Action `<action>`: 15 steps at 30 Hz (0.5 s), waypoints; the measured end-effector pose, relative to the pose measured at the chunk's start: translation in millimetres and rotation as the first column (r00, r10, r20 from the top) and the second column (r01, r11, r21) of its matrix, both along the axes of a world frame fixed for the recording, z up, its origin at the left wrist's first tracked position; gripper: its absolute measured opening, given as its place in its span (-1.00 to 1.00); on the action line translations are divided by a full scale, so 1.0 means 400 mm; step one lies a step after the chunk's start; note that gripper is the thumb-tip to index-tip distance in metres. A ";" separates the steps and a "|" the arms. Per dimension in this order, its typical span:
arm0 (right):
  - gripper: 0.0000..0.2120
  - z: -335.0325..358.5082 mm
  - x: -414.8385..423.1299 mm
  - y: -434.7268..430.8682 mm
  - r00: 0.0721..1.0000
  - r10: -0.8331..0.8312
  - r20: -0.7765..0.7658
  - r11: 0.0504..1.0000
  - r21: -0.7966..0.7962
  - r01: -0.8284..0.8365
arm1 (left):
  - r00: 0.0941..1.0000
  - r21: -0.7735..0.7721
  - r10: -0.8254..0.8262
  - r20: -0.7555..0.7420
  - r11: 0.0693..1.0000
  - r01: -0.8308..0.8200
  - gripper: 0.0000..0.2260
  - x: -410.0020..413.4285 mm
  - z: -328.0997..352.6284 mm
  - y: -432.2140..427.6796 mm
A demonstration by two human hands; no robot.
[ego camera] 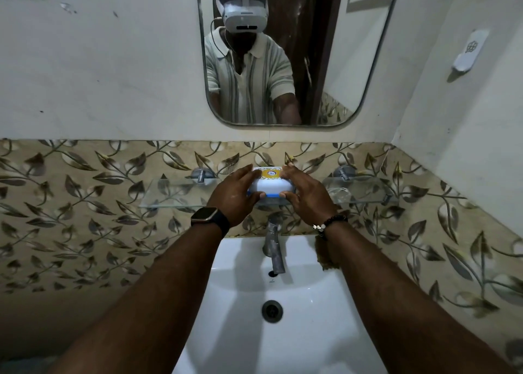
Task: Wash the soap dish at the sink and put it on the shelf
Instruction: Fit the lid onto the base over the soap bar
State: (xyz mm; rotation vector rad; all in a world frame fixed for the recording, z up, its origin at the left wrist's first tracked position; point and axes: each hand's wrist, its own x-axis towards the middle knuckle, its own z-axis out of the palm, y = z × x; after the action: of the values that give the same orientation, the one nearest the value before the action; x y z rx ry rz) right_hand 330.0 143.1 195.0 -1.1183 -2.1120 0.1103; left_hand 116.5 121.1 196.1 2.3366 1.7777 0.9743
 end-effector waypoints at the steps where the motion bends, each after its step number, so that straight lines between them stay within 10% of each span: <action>1: -0.48 0.000 0.001 -0.004 1.000 -0.002 0.018 1.000 0.005 0.001 | 1.000 -0.005 0.001 -0.003 1.000 -0.001 -0.43 -0.001 -0.005 -0.002; 15: -0.41 0.053 0.119 -0.110 0.966 -0.228 0.122 0.937 0.296 0.184 | 0.973 0.422 -0.221 -0.070 0.877 0.230 -0.40 0.178 0.031 -0.063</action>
State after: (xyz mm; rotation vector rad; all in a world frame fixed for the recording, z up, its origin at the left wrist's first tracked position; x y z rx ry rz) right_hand 377.8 98.9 216.2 -1.1954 -2.0469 -0.3795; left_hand 187.9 95.8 208.5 2.7311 1.3538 1.4231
